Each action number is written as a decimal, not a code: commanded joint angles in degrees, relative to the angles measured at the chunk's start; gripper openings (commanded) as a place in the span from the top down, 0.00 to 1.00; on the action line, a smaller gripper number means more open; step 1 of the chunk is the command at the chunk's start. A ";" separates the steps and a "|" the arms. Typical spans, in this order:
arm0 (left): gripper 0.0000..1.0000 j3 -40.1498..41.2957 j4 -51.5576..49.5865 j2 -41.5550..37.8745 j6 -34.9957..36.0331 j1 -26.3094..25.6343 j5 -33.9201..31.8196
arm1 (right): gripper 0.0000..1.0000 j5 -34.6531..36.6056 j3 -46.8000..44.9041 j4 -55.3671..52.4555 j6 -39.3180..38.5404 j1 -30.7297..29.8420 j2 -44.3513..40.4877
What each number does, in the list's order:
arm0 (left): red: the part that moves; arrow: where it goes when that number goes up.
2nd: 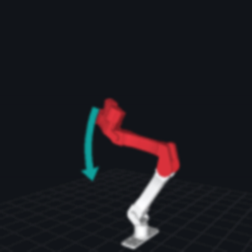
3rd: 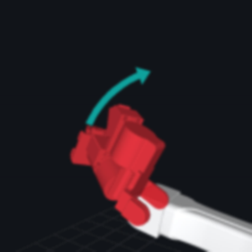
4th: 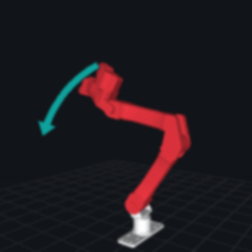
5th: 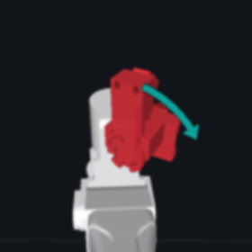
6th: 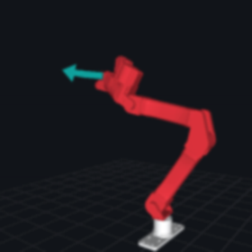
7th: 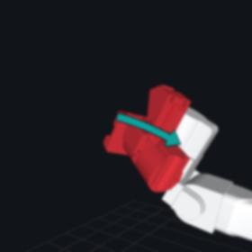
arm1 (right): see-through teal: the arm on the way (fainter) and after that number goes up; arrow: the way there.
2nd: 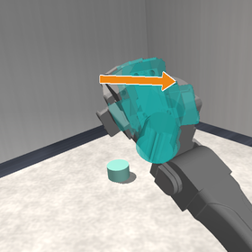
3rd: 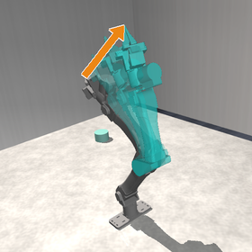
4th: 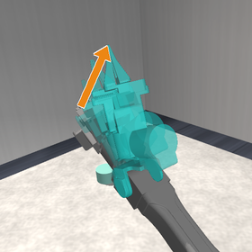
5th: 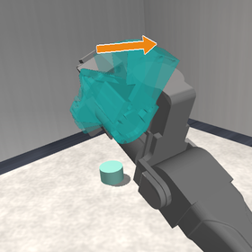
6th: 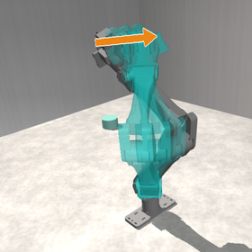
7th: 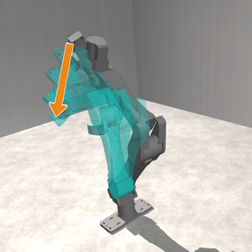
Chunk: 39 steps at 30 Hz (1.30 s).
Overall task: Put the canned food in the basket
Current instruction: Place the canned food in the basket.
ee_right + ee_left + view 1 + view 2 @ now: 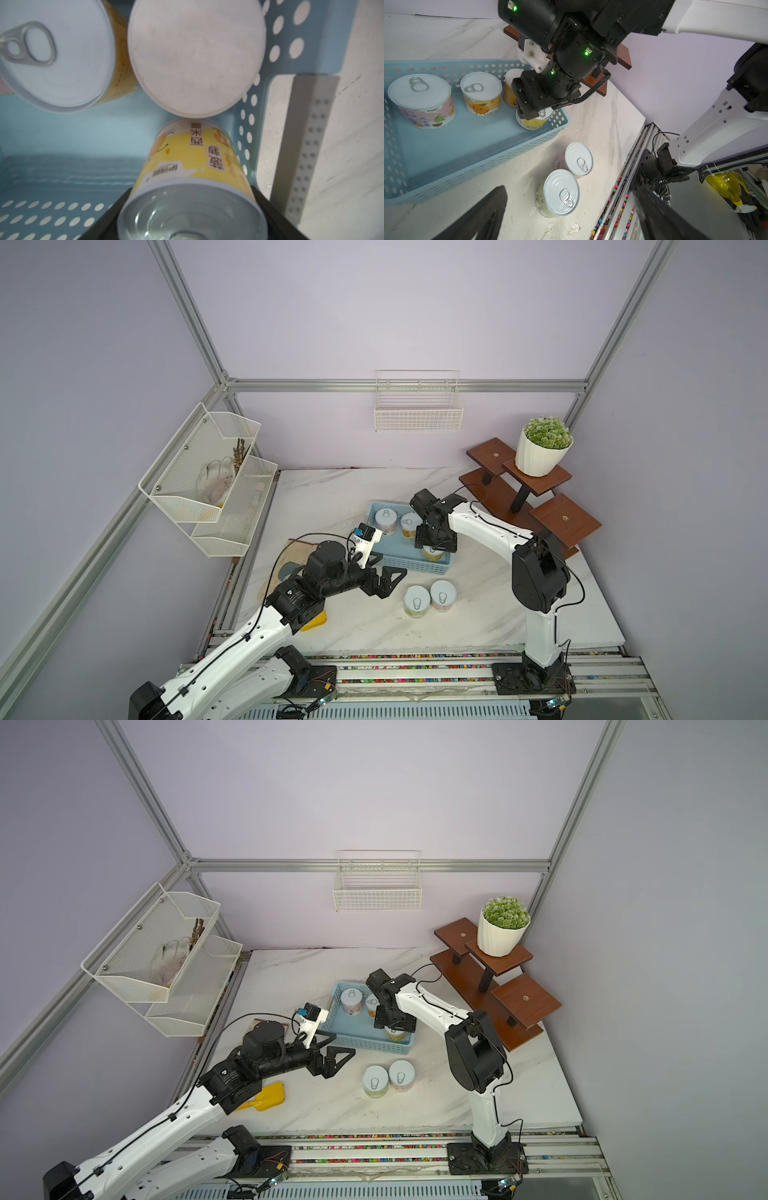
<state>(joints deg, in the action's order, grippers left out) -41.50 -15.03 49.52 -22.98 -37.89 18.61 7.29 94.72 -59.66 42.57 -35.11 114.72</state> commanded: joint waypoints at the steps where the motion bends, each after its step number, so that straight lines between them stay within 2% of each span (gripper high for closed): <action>1: 0.00 0.25 1.03 -1.21 0.04 0.27 -0.56 | 0.47 0.01 -0.36 2.38 0.85 0.35 0.67; 10: 0.00 0.23 0.47 -1.07 -0.04 0.28 -0.56 | 0.41 0.34 -1.29 3.23 1.03 0.64 2.52; 13: 0.00 0.28 0.31 -1.23 -0.14 0.27 -0.83 | 0.36 0.27 -1.55 3.55 1.12 0.57 3.03; 15: 0.00 0.29 0.29 -1.19 -0.22 0.27 -0.78 | 0.23 0.25 -1.49 3.57 1.20 0.62 3.27; 21: 0.00 0.10 0.10 -1.16 -0.06 0.30 -1.23 | 0.03 0.41 -1.47 3.56 1.36 0.67 3.41; 28: 0.00 0.08 0.00 -1.01 0.04 0.36 -1.44 | 0.02 0.13 -1.34 3.42 1.27 0.66 2.65; 31: 0.00 0.22 -0.40 -1.08 -0.04 0.29 -2.39 | 0.05 0.12 -0.64 2.52 1.03 0.59 1.29; 39: 0.00 -1.55 -4.91 0.84 -0.62 0.33 -12.26 | 0.03 2.35 -1.02 -0.45 0.98 0.25 -7.13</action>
<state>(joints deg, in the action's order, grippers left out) -41.50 -18.61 49.91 -23.22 -37.89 11.46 7.40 93.67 -57.93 43.46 -34.76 113.62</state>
